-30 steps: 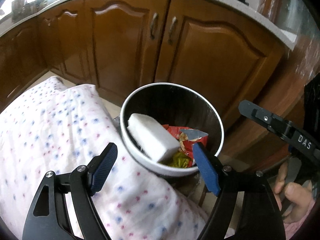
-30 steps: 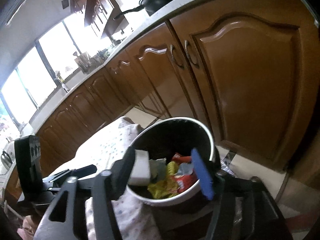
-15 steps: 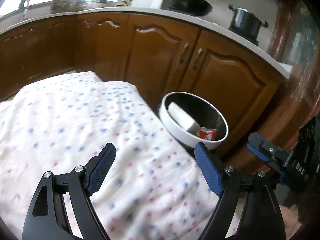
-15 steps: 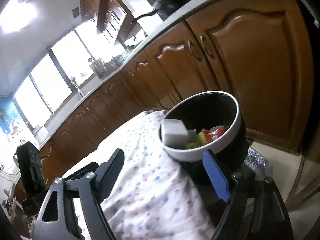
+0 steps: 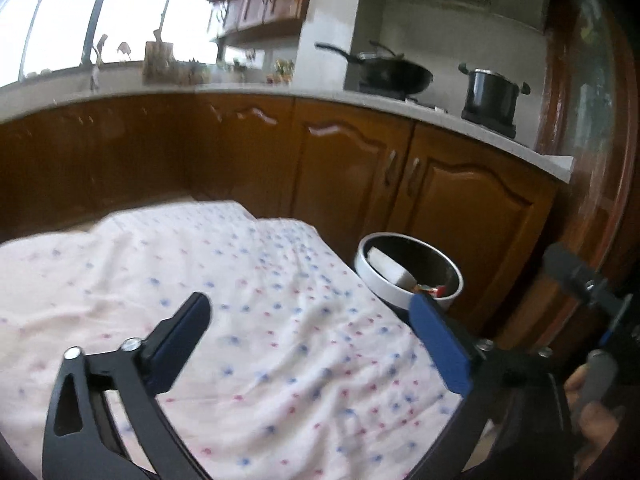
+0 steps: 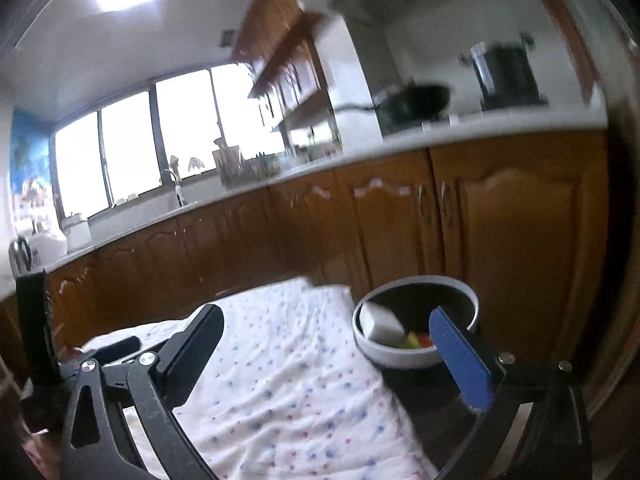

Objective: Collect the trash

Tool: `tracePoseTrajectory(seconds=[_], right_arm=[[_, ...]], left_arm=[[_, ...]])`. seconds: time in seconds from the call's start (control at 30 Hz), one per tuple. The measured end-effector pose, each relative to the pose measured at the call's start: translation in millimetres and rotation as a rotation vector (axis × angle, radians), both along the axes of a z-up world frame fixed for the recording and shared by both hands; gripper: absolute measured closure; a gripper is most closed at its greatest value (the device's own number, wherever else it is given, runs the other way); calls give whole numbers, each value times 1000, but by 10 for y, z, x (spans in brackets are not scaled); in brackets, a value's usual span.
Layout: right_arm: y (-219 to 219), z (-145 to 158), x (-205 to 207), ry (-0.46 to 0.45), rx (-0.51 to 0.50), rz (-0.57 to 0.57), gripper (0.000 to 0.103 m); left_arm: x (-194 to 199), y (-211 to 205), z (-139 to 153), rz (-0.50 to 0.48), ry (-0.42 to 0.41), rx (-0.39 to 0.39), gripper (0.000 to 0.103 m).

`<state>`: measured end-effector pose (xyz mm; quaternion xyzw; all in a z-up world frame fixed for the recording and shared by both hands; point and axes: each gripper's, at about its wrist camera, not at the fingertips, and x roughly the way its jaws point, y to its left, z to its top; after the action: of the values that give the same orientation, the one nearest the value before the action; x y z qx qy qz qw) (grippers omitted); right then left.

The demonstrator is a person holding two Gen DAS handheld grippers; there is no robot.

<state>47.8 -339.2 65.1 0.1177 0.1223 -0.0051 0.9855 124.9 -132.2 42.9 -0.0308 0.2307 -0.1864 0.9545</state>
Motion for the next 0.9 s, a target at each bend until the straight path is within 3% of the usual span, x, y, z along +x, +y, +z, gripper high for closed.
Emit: tracePoseTrajectory(seconds=[0.1,0.33,0.9], right_arm=[[130,-95,-100,-41,-69,-25,0],[226,-460,-8,35,-49,-3,0],[275,-582,-32,13,-48,20,0]], left_arm=[[-169,80,-55,68,-73,22,0],[-348,97,-205,135,-137,86,0],[-540,210,-381,251,-139,142,0]])
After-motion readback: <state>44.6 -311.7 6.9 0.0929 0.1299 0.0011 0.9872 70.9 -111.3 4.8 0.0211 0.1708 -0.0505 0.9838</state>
